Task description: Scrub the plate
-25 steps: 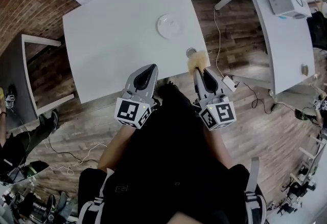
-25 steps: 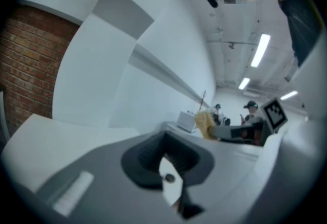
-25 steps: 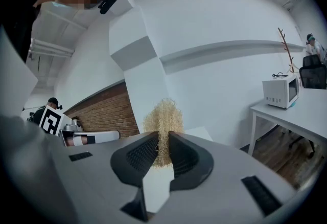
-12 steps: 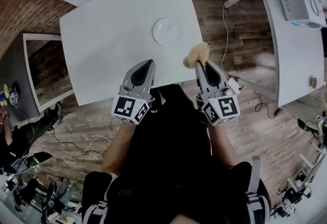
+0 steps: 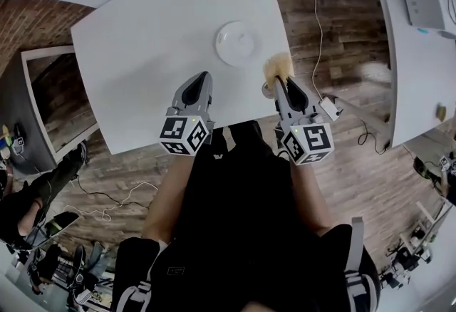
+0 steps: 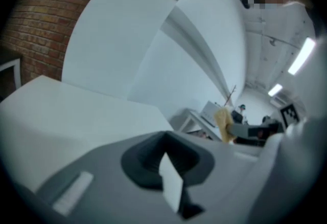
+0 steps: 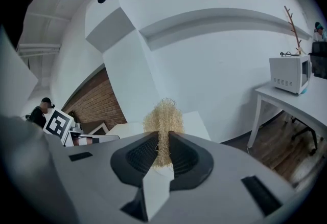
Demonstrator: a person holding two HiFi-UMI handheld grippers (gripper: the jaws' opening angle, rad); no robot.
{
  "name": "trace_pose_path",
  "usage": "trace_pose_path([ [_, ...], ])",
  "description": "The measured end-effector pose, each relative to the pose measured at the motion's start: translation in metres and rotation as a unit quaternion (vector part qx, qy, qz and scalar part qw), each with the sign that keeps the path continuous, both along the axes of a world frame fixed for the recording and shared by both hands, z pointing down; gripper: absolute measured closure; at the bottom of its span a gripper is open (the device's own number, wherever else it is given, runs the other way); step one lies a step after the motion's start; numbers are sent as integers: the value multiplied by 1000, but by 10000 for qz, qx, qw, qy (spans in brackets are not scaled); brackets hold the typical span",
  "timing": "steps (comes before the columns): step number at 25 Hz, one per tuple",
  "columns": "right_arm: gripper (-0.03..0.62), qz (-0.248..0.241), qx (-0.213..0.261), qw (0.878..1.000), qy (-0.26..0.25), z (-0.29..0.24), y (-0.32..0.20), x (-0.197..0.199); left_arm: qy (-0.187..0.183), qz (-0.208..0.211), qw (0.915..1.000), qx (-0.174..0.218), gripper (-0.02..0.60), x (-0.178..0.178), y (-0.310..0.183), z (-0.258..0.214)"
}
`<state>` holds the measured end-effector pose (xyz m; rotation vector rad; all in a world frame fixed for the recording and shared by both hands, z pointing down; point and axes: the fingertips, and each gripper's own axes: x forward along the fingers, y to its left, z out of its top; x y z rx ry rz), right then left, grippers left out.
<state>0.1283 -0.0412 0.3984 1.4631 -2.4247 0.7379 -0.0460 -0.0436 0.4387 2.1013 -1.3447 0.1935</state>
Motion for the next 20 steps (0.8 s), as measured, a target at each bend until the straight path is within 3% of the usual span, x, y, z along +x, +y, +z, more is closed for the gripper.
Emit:
trace_pose_path([
  [7, 537, -14, -475, 9985, 286, 48, -18, -20, 272, 175, 9972, -669, 577, 0, -24, 54],
  [14, 537, 16, -889, 9949, 469, 104, -28, -23, 677, 313, 9831, -1672, 551, 12, -33, 115],
  [20, 537, 120, -1039, 9922, 677, 126, -45, -24, 493, 15, 9753, -2153, 528, 2, -45, 146],
])
